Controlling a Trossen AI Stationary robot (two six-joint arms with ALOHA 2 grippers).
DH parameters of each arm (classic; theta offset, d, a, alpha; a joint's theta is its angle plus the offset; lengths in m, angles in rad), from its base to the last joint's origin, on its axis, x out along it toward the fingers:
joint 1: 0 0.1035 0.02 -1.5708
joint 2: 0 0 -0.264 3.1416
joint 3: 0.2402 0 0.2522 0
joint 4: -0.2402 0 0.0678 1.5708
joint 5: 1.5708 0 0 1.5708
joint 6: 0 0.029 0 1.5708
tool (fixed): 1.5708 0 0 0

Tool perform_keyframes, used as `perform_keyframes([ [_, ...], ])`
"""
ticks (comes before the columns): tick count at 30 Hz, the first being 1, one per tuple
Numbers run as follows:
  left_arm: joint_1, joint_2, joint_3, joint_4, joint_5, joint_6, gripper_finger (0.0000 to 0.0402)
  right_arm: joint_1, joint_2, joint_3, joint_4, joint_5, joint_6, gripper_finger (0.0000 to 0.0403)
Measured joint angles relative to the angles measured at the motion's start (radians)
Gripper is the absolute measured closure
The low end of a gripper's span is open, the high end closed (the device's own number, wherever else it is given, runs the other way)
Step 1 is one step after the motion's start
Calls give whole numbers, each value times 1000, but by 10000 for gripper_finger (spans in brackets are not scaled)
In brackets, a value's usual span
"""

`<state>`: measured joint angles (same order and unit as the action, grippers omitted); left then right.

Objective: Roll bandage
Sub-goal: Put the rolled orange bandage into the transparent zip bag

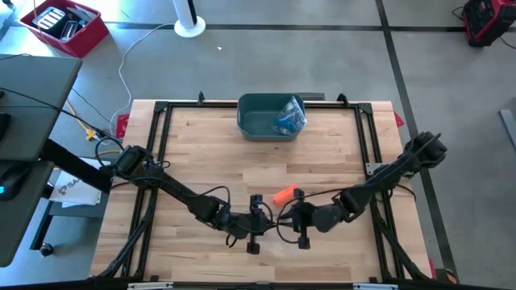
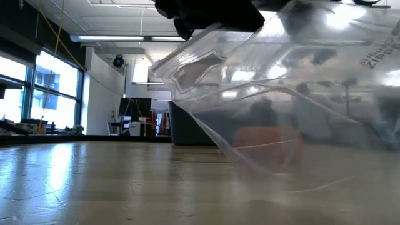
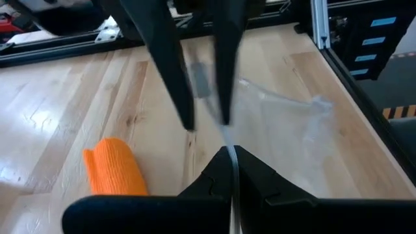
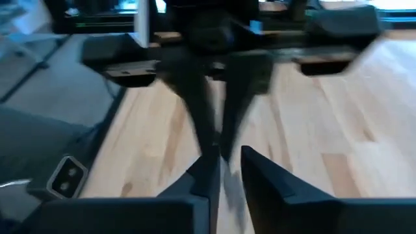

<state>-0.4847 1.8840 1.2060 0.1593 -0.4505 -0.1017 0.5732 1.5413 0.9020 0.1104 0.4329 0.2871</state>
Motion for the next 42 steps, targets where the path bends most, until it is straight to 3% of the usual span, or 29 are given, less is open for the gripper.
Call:
perform_keyframes([
  [5, 1, 0, 0, -6, -3, -15, 401, -21, 38, 0, 121, -122, -100, 314],
  [8, 0, 0, 0, -9, -4, -33, 401, -24, 32, 0, 139, -138, -141, 283],
  [14, -1, 0, 0, -15, -4, -28, 401, -11, -83, 86, -177, -11, -77, 260],
  [19, 0, 0, 0, -15, -5, -28, 401, -6, -87, 153, -413, -42, 12, 284],
  [30, 0, 2, 0, -11, -3, -28, 401, -10, 6, 158, -330, -103, -109, 391],
  [42, 2, 2, -1, -12, -4, -36, 401, -35, 17, 158, -318, -161, -127, 385],
])
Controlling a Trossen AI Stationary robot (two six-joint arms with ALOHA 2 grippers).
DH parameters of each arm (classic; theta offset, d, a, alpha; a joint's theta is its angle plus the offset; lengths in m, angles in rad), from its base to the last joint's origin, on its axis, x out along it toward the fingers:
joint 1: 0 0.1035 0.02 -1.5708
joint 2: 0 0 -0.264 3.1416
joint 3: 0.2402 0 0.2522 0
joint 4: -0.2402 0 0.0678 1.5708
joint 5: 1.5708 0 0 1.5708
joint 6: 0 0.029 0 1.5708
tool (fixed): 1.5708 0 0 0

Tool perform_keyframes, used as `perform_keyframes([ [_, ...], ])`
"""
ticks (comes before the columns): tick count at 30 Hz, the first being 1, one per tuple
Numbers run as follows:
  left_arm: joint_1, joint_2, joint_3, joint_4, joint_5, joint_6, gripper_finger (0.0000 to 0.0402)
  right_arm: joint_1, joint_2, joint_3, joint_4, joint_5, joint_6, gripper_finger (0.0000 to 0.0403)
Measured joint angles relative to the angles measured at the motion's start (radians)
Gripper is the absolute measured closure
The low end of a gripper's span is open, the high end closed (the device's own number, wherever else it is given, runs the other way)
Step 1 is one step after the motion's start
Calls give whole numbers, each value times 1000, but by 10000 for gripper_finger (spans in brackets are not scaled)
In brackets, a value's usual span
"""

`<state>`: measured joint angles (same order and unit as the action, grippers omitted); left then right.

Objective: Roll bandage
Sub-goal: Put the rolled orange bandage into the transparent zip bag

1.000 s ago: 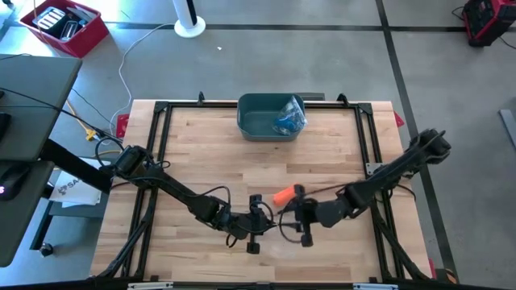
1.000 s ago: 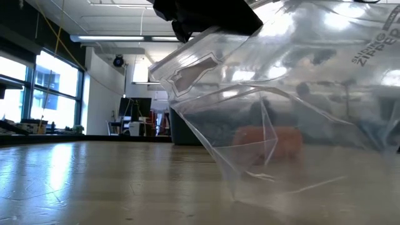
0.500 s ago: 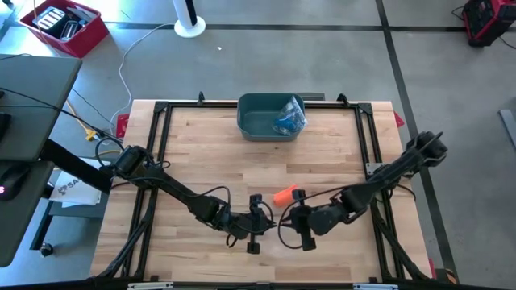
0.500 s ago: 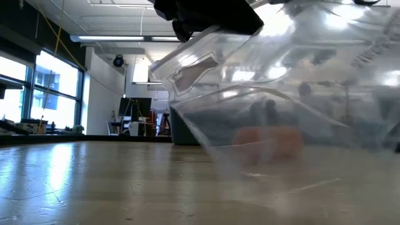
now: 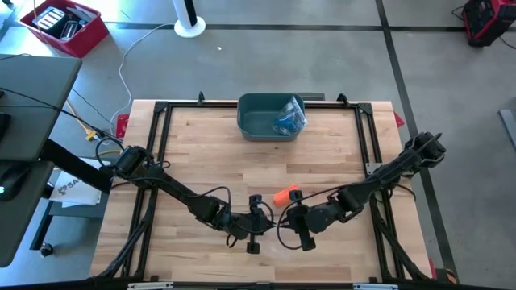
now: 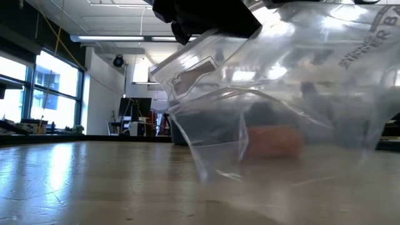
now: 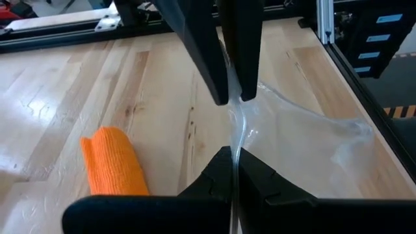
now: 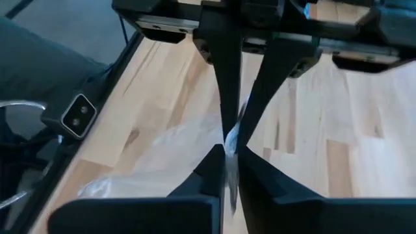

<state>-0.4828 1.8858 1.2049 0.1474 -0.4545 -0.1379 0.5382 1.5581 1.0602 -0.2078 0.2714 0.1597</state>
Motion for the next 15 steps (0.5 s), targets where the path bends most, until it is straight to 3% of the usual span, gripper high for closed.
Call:
perform_keyframes([
  [5, 1, 0, 0, 15, -2, -8, 401, -2, 2, 0, 17, 32, -61, 364],
  [15, 6, 0, 2, 9, -3, 0, 401, -15, -14, -1, 6, 41, -91, 280],
])
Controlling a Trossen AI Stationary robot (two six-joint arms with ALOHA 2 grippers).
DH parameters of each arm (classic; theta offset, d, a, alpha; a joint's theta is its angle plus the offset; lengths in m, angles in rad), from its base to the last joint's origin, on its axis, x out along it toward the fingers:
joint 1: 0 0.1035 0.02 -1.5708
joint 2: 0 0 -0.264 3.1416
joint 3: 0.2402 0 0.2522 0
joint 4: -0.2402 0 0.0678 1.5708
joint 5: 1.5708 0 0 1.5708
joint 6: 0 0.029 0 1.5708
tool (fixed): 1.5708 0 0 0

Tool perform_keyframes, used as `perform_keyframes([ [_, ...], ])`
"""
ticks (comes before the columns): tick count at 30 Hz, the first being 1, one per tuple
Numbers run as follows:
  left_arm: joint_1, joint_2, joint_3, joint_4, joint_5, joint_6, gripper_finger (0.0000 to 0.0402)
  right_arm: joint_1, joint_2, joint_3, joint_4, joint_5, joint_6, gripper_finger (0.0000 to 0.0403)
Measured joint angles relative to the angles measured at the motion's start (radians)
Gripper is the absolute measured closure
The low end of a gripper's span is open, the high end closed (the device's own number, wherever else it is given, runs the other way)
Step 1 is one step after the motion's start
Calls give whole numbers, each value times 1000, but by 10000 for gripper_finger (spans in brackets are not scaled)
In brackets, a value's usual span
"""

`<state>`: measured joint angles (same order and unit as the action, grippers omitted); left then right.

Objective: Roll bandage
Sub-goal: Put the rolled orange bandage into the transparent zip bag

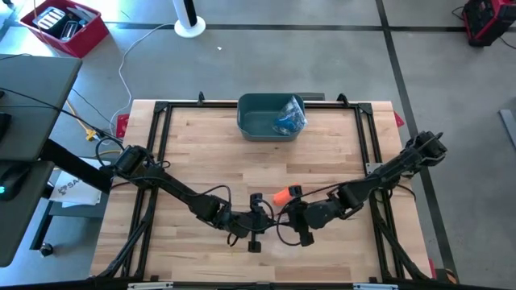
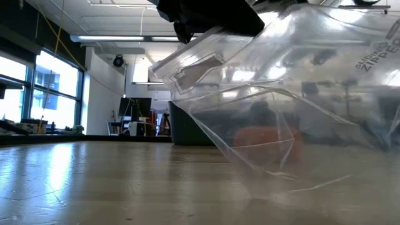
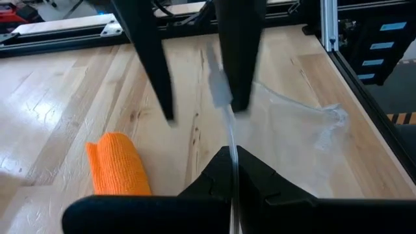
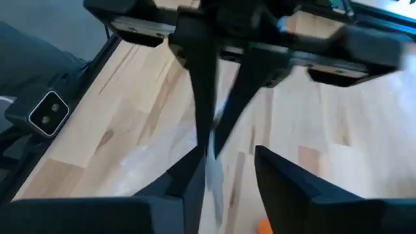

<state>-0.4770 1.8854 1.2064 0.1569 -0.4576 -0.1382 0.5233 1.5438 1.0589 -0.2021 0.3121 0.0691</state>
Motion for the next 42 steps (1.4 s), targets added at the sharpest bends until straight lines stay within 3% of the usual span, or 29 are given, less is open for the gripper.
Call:
perform_keyframes([
  [6, -1, 0, 0, -5, 1, -8, 401, 23, -116, 0, -109, 71, 110, 270],
  [9, -1, 0, 0, -4, 3, -2, 401, 31, -135, 0, -143, 52, 123, 277],
  [14, -1, 0, 0, -3, 2, -8, 401, 34, -93, 0, -138, 15, 122, 300],
  [21, -1, 0, 0, -5, 3, -7, 401, 37, -32, 0, -119, 58, 117, 325],
  [28, -2, 0, 0, -1, -3, 1, 401, 59, -31, 0, -110, 96, 80, 394],
  [30, -2, 0, 0, -3, -25, -11, 399, 65, -31, 0, -111, 99, 92, 396],
  [35, -1, -17, -1, 5, -93, -11, 359, 87, -31, 0, -115, 117, 159, 400],
  [42, -4, 4, -1, 249, -95, 143, 277, 130, -32, 0, -144, 189, 239, 402],
])
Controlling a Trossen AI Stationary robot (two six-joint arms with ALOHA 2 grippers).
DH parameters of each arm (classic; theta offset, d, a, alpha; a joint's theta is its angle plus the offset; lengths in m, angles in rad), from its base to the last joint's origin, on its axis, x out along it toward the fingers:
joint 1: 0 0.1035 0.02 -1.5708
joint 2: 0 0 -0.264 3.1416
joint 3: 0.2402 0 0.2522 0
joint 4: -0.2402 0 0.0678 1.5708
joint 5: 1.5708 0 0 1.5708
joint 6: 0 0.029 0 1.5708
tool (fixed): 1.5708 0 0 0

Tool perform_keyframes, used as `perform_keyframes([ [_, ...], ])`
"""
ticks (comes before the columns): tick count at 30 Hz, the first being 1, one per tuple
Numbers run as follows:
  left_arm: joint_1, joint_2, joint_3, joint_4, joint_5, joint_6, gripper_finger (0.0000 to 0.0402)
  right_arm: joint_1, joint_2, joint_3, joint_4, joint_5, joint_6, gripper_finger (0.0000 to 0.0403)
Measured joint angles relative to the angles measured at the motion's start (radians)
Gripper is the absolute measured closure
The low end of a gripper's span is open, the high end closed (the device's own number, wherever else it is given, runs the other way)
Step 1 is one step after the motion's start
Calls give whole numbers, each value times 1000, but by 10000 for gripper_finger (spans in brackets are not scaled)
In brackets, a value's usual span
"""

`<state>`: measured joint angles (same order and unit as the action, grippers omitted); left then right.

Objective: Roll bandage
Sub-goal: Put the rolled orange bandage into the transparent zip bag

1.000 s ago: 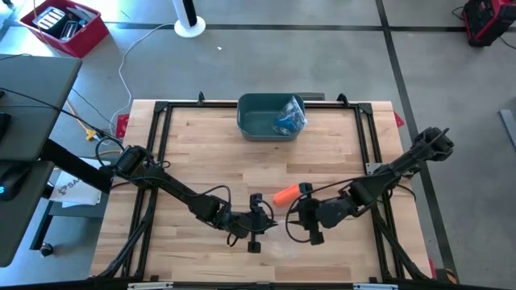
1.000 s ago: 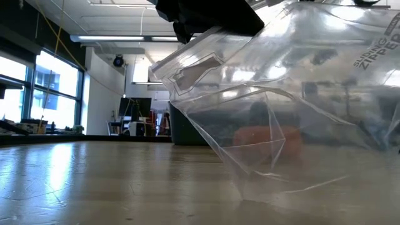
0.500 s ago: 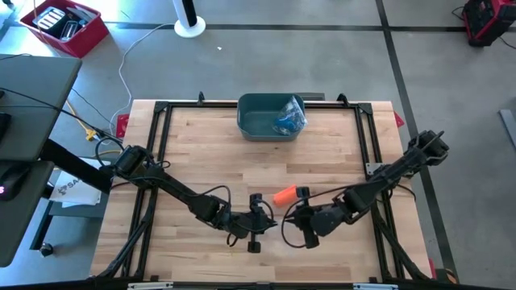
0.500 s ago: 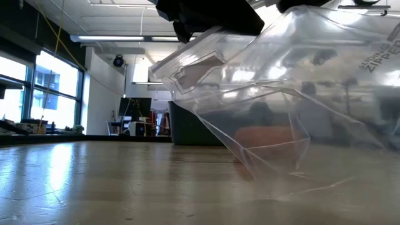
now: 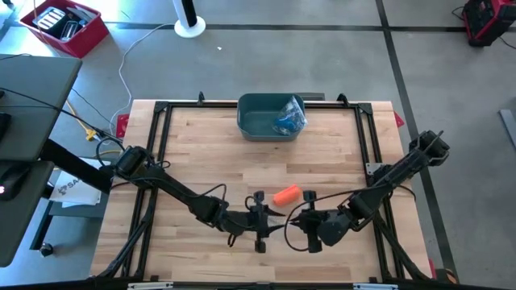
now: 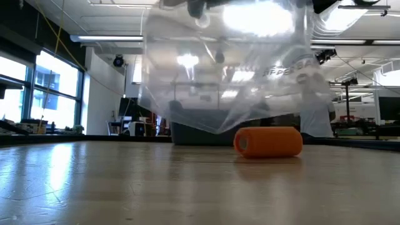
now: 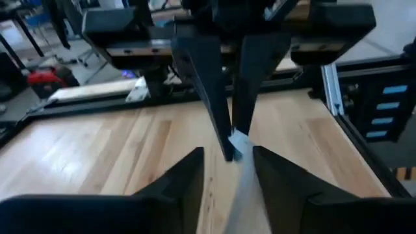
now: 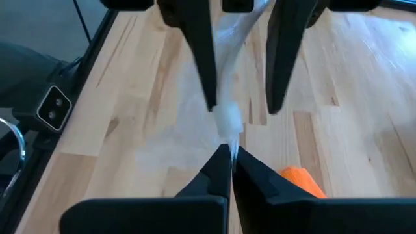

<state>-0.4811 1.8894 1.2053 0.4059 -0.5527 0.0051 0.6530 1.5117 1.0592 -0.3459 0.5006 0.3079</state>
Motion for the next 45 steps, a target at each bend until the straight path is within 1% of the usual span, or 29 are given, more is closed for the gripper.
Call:
perform_keyframes([
  [3, 2, 24, 0, 29, -9, 23, 252, 5, 0, 0, -5, 15, 6, 402],
  [6, 4, 35, 0, 33, -18, 25, 239, 4, 0, 0, -2, 18, 6, 402],
  [10, 4, 34, 0, 48, -18, 23, 236, 4, 0, 0, -7, 18, 6, 402],
  [13, 5, 34, 0, 67, 2, 19, 239, 2, 0, 0, -2, 22, 4, 403],
  [16, 10, 41, 1, 66, 19, -9, 249, 2, 0, 0, -1, 22, 5, 403],
  [18, 13, 48, 1, 62, 20, -9, 262, 3, 0, 0, -1, 22, 2, 403],
  [26, 17, 49, 1, 65, 27, -11, 349, 2, 0, 0, -1, 24, 6, 403],
  [31, 7, 49, 1, 63, 26, -11, 383, 2, 0, 0, -1, 23, 6, 403],
  [34, 1, 47, 1, 49, 16, -11, 386, 2, 0, 0, -7, 23, 9, 403],
  [40, -17, 39, 1, -3, -48, -10, 373, 17, 0, 0, -41, 30, 33, 403],
  [45, -23, 28, 1, -30, -55, -2, 370, 31, 0, 0, -53, 26, 35, 403],
])
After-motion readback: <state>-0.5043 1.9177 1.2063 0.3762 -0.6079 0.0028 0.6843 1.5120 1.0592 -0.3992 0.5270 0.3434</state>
